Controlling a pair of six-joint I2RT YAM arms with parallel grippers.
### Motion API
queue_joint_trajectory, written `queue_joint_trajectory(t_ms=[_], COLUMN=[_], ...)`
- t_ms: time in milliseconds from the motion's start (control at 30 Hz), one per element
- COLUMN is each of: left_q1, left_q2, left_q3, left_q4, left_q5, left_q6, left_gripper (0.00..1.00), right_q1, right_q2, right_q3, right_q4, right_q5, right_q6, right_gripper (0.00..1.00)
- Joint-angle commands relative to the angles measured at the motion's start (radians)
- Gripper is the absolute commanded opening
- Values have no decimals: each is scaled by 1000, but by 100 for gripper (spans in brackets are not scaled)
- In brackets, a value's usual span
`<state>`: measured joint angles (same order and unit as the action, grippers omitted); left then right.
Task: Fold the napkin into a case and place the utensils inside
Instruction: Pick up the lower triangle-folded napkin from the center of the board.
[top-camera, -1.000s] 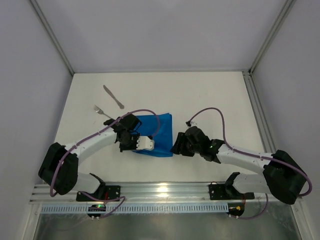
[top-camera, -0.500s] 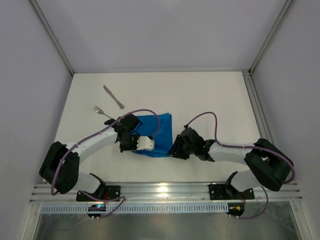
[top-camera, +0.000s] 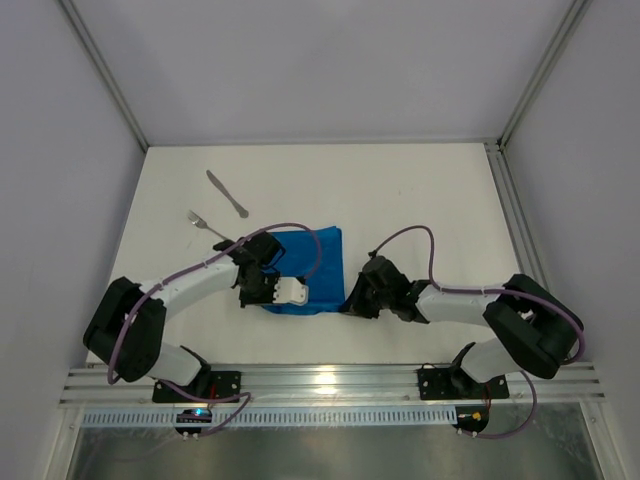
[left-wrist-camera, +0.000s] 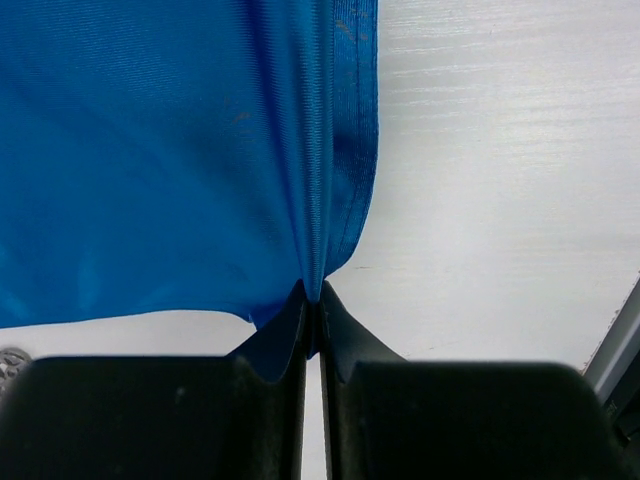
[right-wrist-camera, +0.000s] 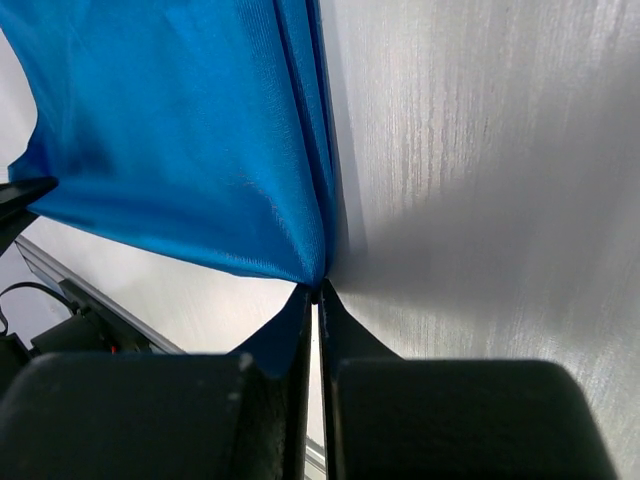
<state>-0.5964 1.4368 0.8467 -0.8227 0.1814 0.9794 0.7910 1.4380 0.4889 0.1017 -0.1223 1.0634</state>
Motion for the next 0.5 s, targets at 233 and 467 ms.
queue_joint_trajectory(t_ms=[233,467], left_q1=[0,0], left_q2=[-15,-42], left_q3=[-18,49], left_q4=[-7,-104], left_q5=[-51,-3], left_q6=[48,44], left_gripper=[2,0], right_q1=[-36,66], right_q2=[-53,-342], right_q3=[62,110], right_q4=[-135,-196], right_q5=[-74,151], right_q6=[-224,-604], right_gripper=[16,56])
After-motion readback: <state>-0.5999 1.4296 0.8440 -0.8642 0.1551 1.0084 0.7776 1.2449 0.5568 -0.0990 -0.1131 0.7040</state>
